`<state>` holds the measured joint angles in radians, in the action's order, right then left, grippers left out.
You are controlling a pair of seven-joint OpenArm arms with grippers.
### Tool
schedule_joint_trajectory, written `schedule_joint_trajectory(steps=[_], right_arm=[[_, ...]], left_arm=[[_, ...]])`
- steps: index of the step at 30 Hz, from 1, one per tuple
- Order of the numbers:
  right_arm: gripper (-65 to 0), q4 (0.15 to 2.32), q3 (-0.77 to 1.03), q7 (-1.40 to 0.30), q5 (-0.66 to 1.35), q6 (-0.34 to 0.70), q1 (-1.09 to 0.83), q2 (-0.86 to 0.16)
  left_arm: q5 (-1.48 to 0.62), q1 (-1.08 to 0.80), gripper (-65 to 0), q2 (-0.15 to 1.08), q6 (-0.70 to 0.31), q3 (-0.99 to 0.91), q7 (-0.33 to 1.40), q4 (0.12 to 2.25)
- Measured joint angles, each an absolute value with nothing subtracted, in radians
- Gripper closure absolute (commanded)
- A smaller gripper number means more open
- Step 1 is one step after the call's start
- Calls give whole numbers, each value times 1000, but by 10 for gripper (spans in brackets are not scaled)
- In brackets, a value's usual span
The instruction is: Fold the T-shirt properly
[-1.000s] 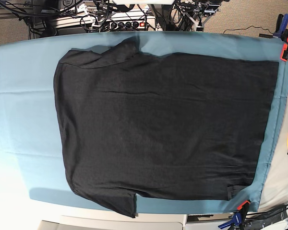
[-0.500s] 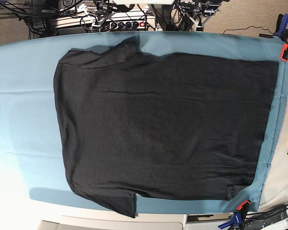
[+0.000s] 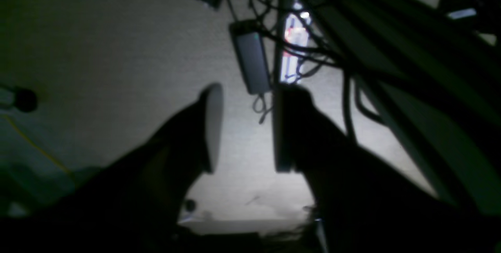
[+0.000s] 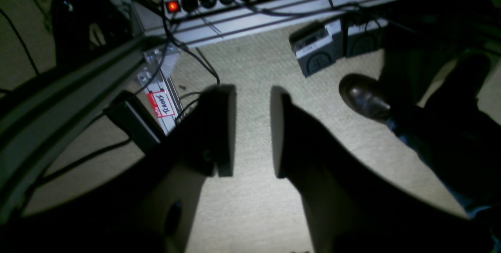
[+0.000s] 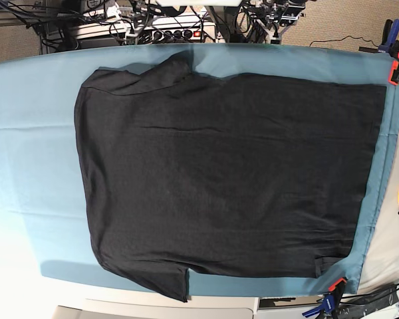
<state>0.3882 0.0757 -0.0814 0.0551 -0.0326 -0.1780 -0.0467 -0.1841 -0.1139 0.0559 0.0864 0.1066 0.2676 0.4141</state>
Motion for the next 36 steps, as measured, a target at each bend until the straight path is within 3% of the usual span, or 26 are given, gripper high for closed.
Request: schedule_joint_trajectory(steps=[7, 12, 17, 27, 36], right_arm=[[-162, 460, 76, -93, 57, -33, -279, -52], [-162, 565, 76, -98, 56, -33, -356, -97], [-162, 719, 75, -144, 84, -32, -463, -156], [-162, 1152, 72, -162, 154, -34, -743, -284], [-162, 1551, 86, -197, 168, -32, -917, -278]], left_arm=[[-183, -207, -208, 79, 83, 109, 290, 468], [-179, -323, -208, 132, 82, 109, 348, 620], [-176, -471, -208, 219, 79, 109, 448, 866], [-124, -876, -208, 413, 83, 110, 477, 1467], [-124, -1037, -208, 442, 77, 110, 532, 1816]])
